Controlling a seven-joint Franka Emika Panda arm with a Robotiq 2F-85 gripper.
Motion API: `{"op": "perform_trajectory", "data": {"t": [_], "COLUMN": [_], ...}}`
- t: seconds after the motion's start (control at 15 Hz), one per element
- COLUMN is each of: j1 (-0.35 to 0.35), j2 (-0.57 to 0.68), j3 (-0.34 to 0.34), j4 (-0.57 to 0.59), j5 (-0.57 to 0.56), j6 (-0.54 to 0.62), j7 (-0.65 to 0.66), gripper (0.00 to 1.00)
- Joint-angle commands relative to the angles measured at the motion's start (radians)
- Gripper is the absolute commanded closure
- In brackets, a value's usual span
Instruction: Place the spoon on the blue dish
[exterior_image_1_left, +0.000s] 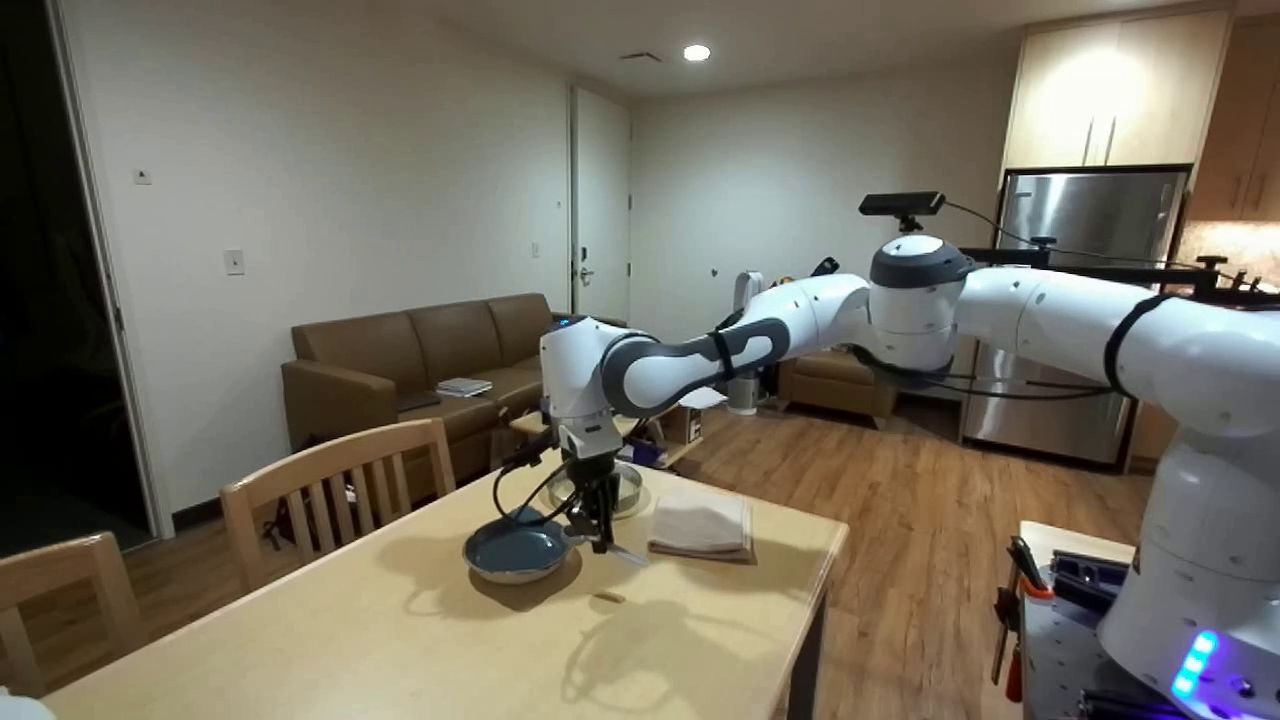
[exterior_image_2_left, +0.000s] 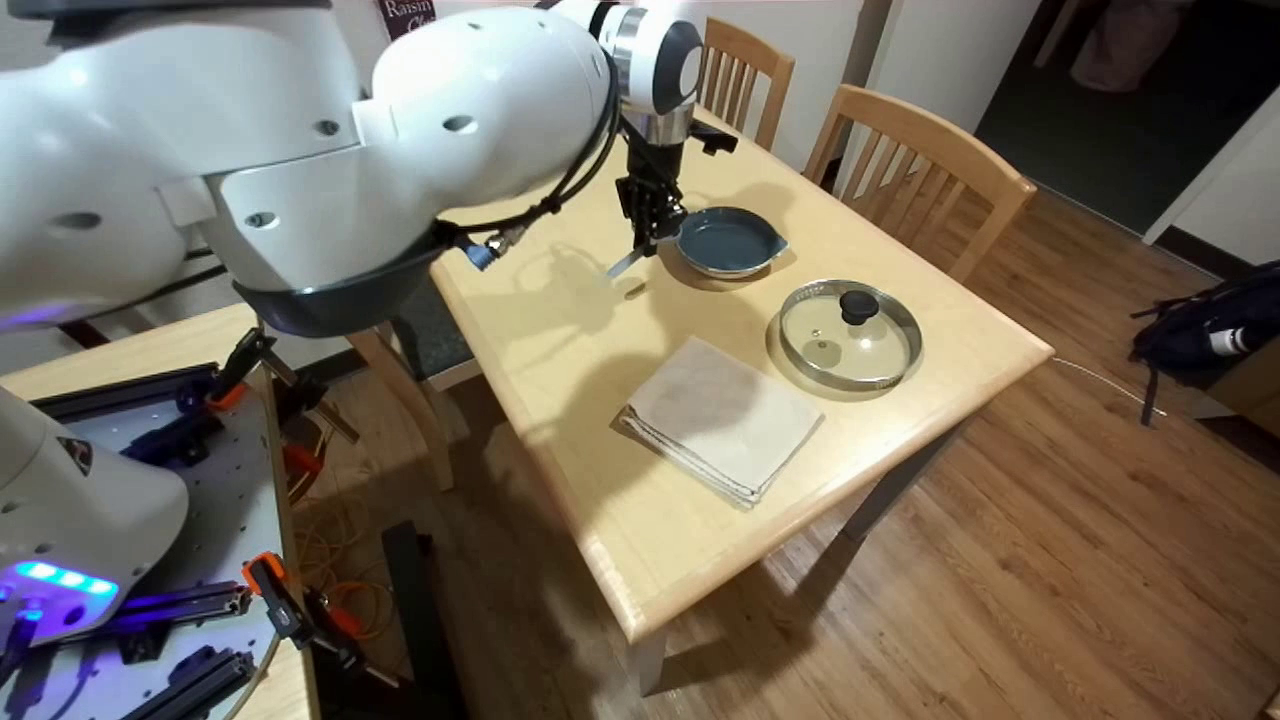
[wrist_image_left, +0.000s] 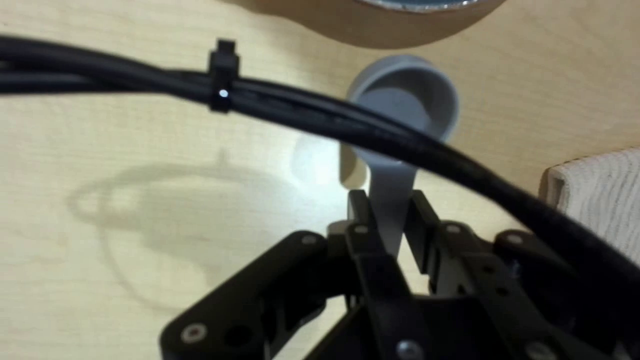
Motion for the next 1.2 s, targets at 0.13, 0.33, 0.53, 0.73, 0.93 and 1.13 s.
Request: {"op": "perform_trajectory", "data": {"t": [0.13, 0.33, 0.53, 0.73, 0.93, 1.13], "j1": [0.004, 0.008, 0.020, 0.017, 0.017, -0.006], "j2": [0.004, 0.000, -0.002, 0.000, -0.001, -0.003], "j3": [0.012, 0.005, -0.014, 0.016, 0.039, 0.059], "j4": [0.004, 0.004, 0.014, 0.001, 0.005, 0.001], "j5": [0.007, 0.007, 0.001, 0.037, 0.030, 0.037], "j6": [-0.001, -0.001, -0.010, -0.040, -0.045, -0.054], "j7": [0.000, 0.000, 0.003, 0.000, 0.000, 0.000], "gripper": [0.95, 0.79, 0.95, 0.95, 0.95, 0.95]}}
